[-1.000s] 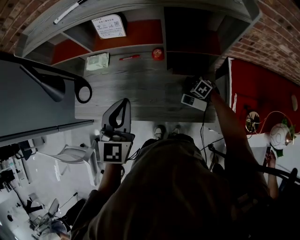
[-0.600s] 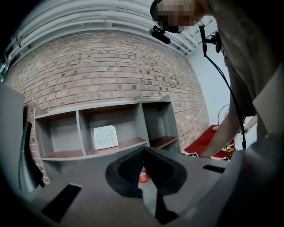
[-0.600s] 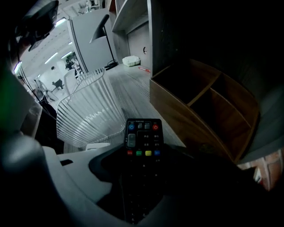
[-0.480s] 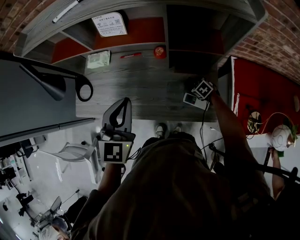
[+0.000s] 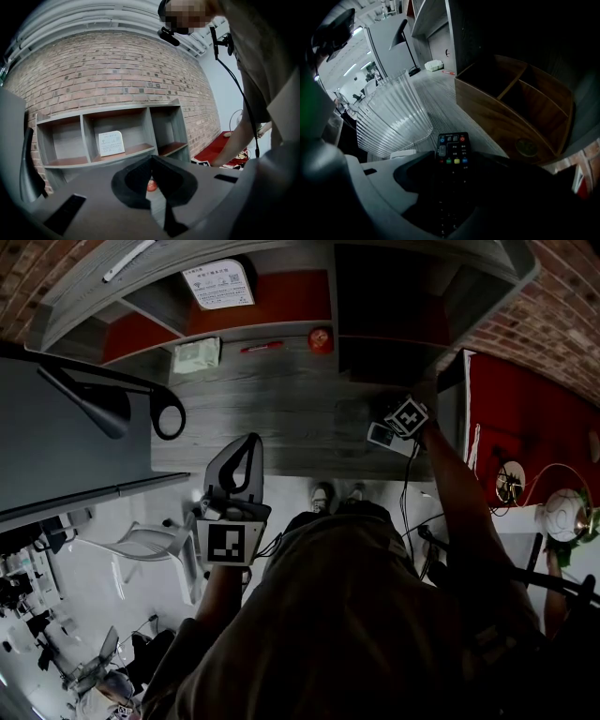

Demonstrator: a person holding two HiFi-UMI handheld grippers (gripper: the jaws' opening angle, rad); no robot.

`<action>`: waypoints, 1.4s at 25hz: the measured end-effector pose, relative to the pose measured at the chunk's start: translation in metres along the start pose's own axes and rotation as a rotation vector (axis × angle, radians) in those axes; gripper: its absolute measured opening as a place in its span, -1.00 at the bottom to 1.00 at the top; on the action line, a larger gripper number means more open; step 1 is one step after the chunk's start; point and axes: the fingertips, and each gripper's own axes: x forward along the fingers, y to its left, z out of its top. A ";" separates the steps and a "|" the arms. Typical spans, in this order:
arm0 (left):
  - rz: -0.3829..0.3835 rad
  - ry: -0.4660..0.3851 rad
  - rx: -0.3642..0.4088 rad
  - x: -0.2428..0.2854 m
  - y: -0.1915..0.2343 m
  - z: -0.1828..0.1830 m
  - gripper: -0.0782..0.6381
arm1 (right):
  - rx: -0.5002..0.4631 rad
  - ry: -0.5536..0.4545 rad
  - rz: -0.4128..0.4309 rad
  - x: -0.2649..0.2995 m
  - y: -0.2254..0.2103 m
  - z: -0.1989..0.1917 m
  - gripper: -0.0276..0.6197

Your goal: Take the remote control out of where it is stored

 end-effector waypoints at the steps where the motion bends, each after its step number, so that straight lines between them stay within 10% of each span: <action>1: -0.001 0.001 -0.001 0.000 0.000 0.000 -0.75 | -0.001 0.002 -0.002 0.000 0.001 0.000 -0.15; 7: -0.017 -0.004 0.002 -0.001 -0.001 0.000 -0.75 | 0.063 -0.070 -0.045 -0.016 -0.005 0.015 -0.15; 19: -0.117 -0.085 0.005 0.018 -0.022 0.017 -0.75 | 0.175 -0.587 -0.213 -0.163 0.003 0.080 -0.15; 35: -0.240 -0.155 0.021 0.041 -0.065 0.039 -0.75 | 0.170 -1.046 -0.445 -0.357 0.062 0.077 -0.87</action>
